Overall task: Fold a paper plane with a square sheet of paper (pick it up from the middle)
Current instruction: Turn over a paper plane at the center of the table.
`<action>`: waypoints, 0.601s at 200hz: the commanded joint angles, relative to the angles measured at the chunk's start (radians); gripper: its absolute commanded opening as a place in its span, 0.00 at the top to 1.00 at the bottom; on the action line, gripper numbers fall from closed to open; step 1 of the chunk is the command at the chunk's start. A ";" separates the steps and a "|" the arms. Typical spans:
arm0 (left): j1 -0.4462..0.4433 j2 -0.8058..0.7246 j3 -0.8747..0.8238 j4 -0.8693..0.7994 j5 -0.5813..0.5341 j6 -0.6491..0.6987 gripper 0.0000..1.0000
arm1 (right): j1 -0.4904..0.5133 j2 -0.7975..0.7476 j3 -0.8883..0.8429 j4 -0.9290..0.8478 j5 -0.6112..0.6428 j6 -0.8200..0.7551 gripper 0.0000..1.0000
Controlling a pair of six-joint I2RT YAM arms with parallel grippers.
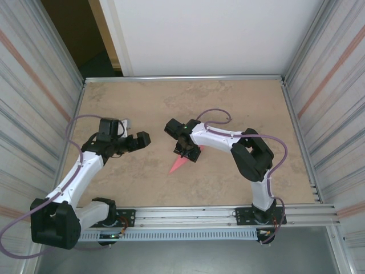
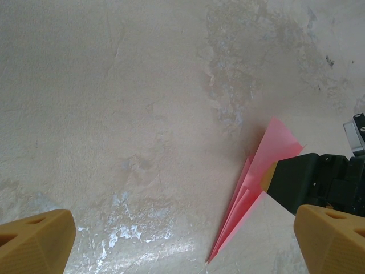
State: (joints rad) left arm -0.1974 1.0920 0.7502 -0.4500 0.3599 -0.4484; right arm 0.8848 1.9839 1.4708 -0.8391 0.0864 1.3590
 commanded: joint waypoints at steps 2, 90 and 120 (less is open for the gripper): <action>0.004 0.000 -0.001 -0.005 0.024 0.005 0.01 | -0.007 -0.014 -0.017 -0.038 0.024 0.048 0.46; 0.004 0.004 0.000 0.004 0.054 -0.003 0.01 | -0.009 -0.033 -0.036 -0.038 0.034 0.076 0.65; 0.004 0.009 0.001 0.007 0.066 -0.009 0.01 | -0.008 -0.037 -0.038 -0.039 0.040 0.078 0.75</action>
State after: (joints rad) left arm -0.1974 1.0969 0.7502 -0.4496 0.3996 -0.4492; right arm 0.8814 1.9816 1.4490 -0.8394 0.0902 1.4063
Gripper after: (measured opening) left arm 0.986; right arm 0.288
